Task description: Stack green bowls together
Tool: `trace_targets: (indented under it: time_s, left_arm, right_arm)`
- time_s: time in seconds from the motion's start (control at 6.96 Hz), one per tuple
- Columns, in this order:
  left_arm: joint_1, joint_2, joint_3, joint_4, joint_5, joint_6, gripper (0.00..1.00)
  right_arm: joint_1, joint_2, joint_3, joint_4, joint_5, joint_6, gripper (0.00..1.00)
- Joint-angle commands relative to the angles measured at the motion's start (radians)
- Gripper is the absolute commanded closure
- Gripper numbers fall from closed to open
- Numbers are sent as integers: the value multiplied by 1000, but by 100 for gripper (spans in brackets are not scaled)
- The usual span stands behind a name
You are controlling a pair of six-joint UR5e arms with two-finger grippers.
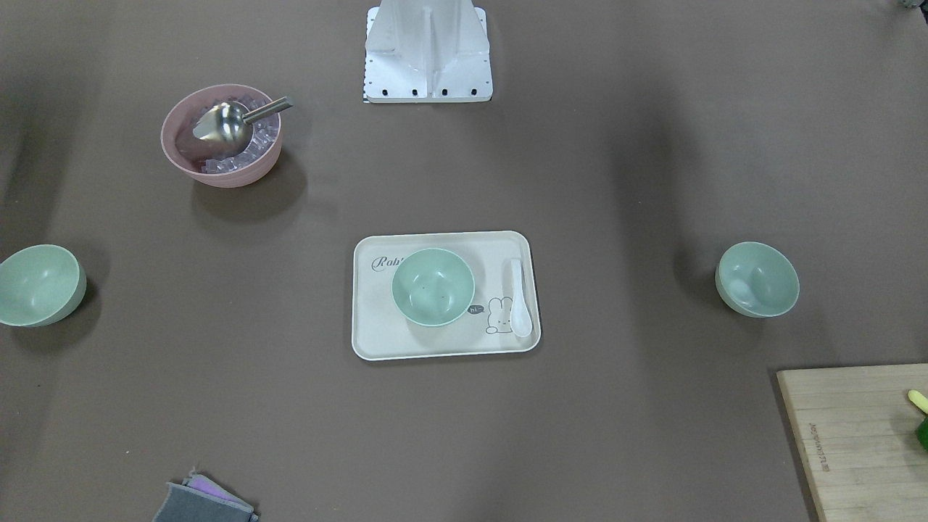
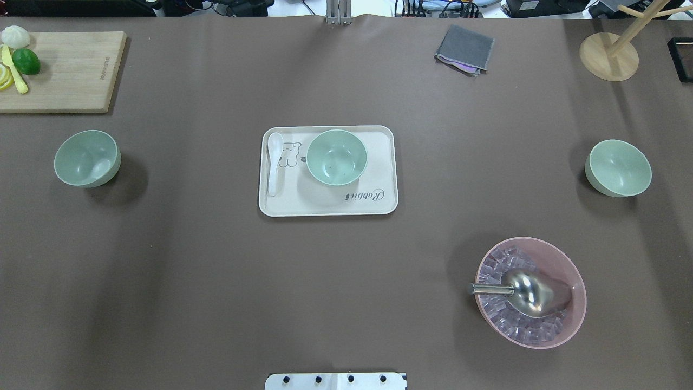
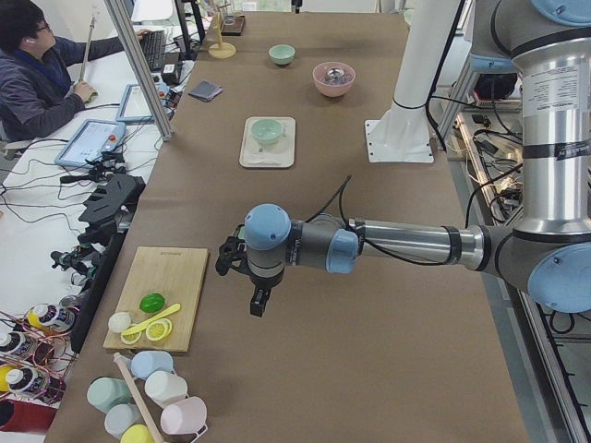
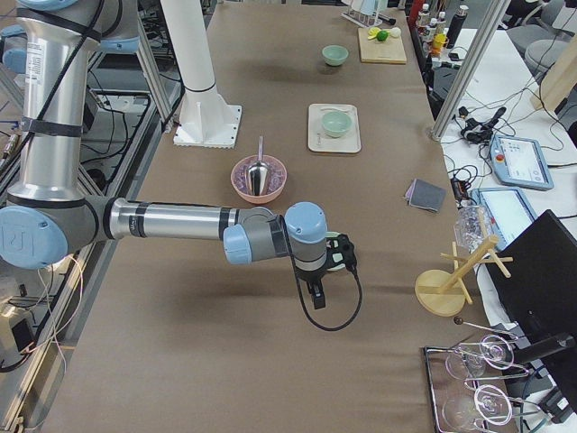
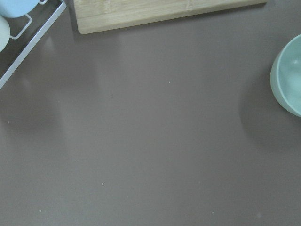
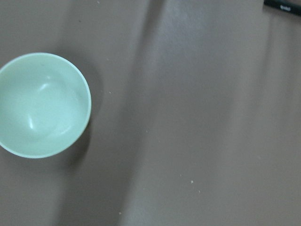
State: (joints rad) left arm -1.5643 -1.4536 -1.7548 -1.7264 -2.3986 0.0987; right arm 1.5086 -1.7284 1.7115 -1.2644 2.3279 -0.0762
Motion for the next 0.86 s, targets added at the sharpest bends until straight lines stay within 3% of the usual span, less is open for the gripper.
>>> trace_targets:
  time_s: [0.0, 0.29, 0.43, 0.72]
  left_arm:
    - [7, -46, 59, -316, -5, -8, 2]
    - [9, -74, 194, -447, -115, -5, 2]
    - [23, -71, 231, -551, -116, -11, 2]
    - [155, -121, 238, -564, -100, -219, 2]
  right_arm:
    - [-1, 3, -1, 141, 33, 3, 0]
    - [-66, 39, -24, 129, 41, 3, 0]
    - [-99, 43, -30, 125, 39, 10, 0]
    - [-178, 71, -12, 134, -5, 216, 0]
